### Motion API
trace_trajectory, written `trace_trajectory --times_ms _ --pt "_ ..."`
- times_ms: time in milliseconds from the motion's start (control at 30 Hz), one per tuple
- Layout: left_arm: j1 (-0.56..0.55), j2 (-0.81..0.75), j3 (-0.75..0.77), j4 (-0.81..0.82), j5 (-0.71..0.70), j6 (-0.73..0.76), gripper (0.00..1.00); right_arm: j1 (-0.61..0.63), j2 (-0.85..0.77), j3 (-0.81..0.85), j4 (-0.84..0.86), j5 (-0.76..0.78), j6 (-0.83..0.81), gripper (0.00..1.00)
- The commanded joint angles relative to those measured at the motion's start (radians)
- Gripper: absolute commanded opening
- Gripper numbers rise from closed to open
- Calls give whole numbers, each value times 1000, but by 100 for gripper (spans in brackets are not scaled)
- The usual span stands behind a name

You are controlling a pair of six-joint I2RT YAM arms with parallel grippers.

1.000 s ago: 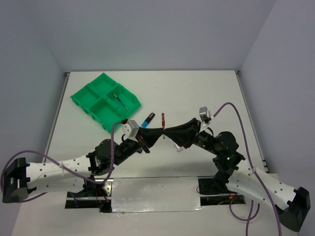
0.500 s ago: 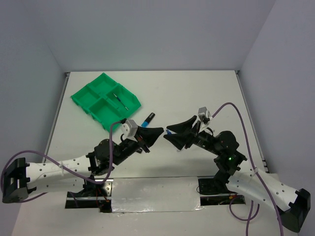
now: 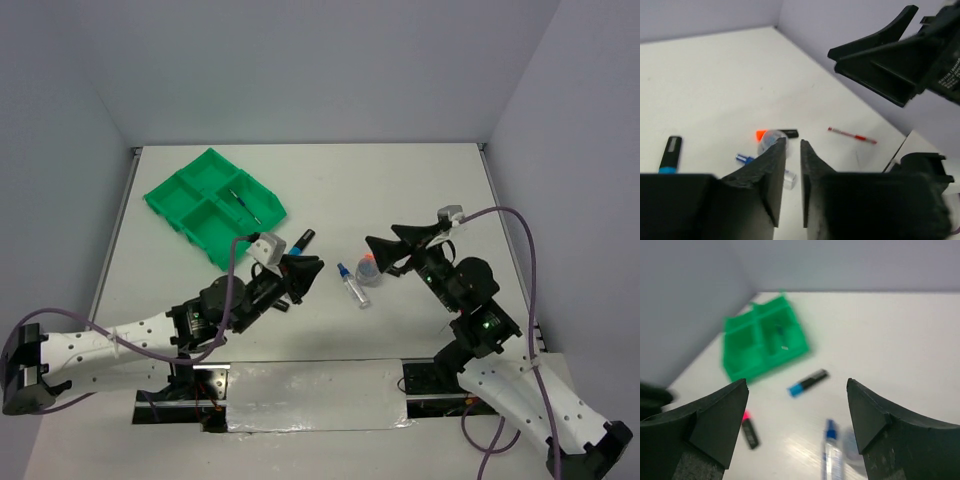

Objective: Sort the stationery into containers
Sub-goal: Pick up the pen from the center of the board.

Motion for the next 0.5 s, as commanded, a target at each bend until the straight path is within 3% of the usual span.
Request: trace_trajectory --times_ms 0,33,100,133,167,300,467 --pt "-1 43 130 -249 -95 -92 34 -128 42 33 -189 131 60 87" --pt "-1 51 147 -297 -118 -118 39 -165 56 36 -214 138 89 89" --pt "-1 63 194 -441 -165 -201 59 -289 128 42 -275 102 111 93" --pt "-1 65 207 -490 -198 -224 75 -333 157 51 -297 85 141 94" --pt "-1 63 225 -527 -208 -262 81 -370 186 53 -312 72 160 96" --pt "2 40 262 -700 -235 -325 91 -491 288 77 -472 275 331 100" --pt "2 -13 288 -814 -247 -385 96 -489 262 41 -475 393 434 100"
